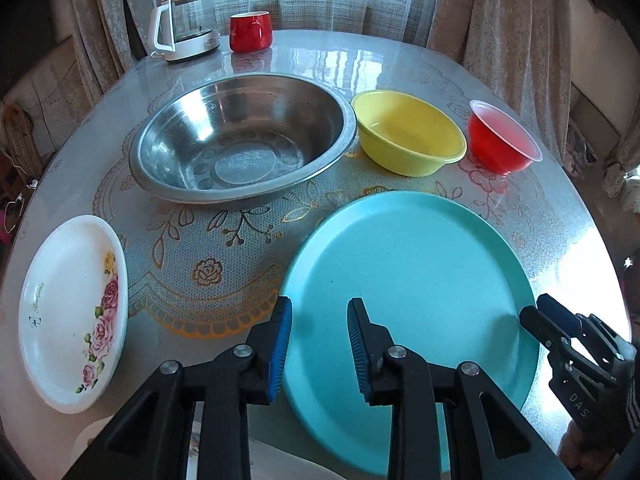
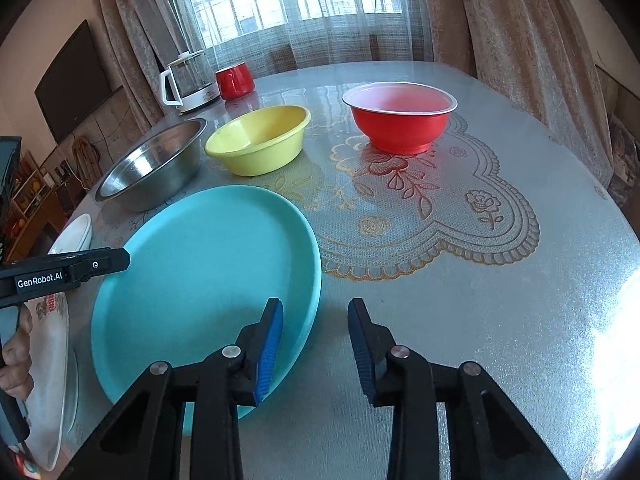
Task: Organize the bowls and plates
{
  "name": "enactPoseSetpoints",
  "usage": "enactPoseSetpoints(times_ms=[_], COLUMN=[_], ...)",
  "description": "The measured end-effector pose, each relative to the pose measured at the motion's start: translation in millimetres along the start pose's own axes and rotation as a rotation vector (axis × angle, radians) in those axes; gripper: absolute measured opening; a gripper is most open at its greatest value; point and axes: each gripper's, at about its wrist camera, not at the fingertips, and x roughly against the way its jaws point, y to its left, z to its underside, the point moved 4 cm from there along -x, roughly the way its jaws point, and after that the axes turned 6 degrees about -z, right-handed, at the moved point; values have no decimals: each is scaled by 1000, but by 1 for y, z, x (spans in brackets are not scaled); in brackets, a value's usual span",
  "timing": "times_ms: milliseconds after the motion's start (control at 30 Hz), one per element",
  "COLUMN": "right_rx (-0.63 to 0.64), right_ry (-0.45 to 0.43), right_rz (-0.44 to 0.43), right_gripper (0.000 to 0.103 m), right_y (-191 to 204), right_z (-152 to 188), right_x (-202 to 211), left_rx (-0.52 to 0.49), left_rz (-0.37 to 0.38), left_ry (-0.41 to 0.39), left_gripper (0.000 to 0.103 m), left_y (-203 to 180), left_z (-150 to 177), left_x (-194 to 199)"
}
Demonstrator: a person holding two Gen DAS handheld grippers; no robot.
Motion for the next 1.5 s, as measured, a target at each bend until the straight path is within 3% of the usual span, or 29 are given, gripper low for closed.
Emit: enactPoseSetpoints(times_ms=[133, 333, 400, 500, 667, 833, 1000, 1100, 1333, 1433, 1500], right_rx=[34, 33, 18, 35, 49, 48, -10, -46, -107, -87, -103], right_ry=[3, 1, 4, 4, -3, -8, -18, -22, -12, -11, -7], right_rz=[-14, -24, -36, -27, 25, 41, 87, 87, 72, 92, 78], right_gripper=[18, 14, 12, 12, 12, 12, 10, 10, 12, 19, 23], right_y=[3, 3, 0, 3, 0, -2, -22, -35, -51, -50, -52], right_z=[0, -2, -2, -2, -4, -5, -6, -5, 1, 2, 3], right_x=[-1, -2, -1, -2, -1, -1, 4, 8, 17, 18, 19], left_rx=[-33, -89, -53, -22, -35, -90, -113, -136, -101, -35, -1], left_rz=[13, 26, 49, 44, -41, -14, 23, 9, 4, 10, 12], left_ry=[29, 11, -6, -88, -23, 30, 24, 6, -9, -2, -49], left_gripper=[29, 29, 23, 23, 25, 27, 26, 26, 26, 26, 26], left_y=[-8, -19, -17, -6, 10, -6, -26, -39, -51, -44, -38], left_z=[1, 2, -1, -10, -11, 5, 4, 8, 18, 20, 21], left_x=[-10, -11, -6, 16, 3, -11, -10, -10, -4, 1, 17])
